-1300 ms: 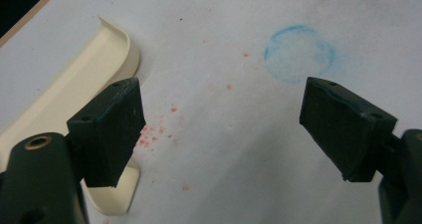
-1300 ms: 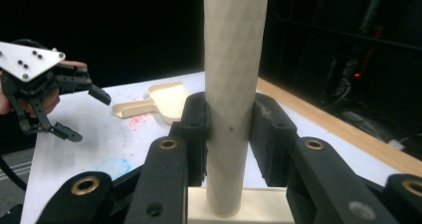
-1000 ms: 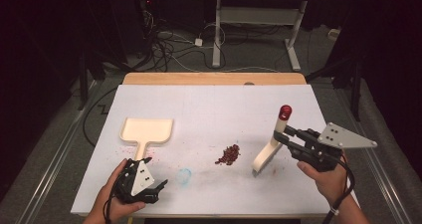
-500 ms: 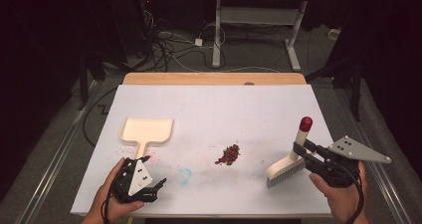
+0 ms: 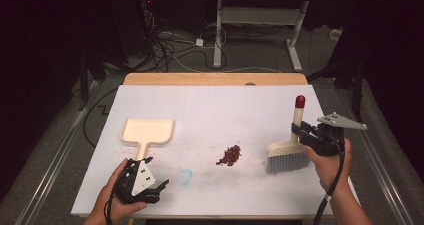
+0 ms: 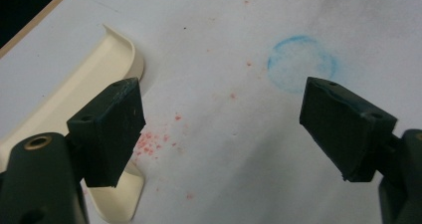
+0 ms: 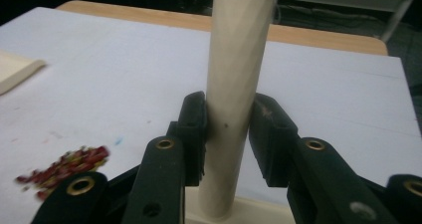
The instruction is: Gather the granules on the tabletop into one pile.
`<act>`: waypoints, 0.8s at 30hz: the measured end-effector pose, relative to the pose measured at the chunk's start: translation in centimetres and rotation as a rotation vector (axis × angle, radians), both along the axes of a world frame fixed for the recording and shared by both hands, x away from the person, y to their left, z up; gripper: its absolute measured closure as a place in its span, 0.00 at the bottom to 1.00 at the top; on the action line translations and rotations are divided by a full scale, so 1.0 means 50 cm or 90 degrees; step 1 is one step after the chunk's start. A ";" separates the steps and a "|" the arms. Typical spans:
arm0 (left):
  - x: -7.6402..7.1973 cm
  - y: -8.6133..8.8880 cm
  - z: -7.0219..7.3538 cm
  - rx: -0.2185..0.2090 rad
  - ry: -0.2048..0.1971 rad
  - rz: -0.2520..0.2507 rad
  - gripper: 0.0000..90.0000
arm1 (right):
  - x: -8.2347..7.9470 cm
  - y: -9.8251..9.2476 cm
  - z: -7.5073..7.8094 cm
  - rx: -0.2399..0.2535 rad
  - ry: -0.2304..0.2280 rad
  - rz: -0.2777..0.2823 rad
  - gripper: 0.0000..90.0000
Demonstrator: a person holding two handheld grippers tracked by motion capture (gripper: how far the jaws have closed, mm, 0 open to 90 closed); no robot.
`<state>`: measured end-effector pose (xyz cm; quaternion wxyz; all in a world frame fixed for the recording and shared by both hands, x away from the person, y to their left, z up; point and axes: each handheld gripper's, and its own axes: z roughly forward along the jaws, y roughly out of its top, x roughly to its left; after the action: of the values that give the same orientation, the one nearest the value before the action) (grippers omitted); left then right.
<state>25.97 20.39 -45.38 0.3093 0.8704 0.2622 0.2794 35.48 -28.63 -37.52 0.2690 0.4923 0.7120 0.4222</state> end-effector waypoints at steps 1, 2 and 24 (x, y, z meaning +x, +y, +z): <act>0.000 0.000 -0.001 -0.001 0.001 0.000 0.19 | 0.010 -0.001 -0.003 -0.007 0.003 -0.004 0.76; 0.001 0.001 -0.001 -0.002 0.002 0.001 0.19 | 0.021 -0.002 -0.006 -0.008 0.006 -0.009 0.75; 0.002 0.001 -0.005 0.003 0.007 0.004 0.19 | 0.157 0.003 -0.056 -0.024 0.050 -0.018 0.73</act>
<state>26.06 20.46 -45.61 0.3050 0.8718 0.2659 0.2762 43.34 -28.47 -40.30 0.2562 0.5136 0.7227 0.3851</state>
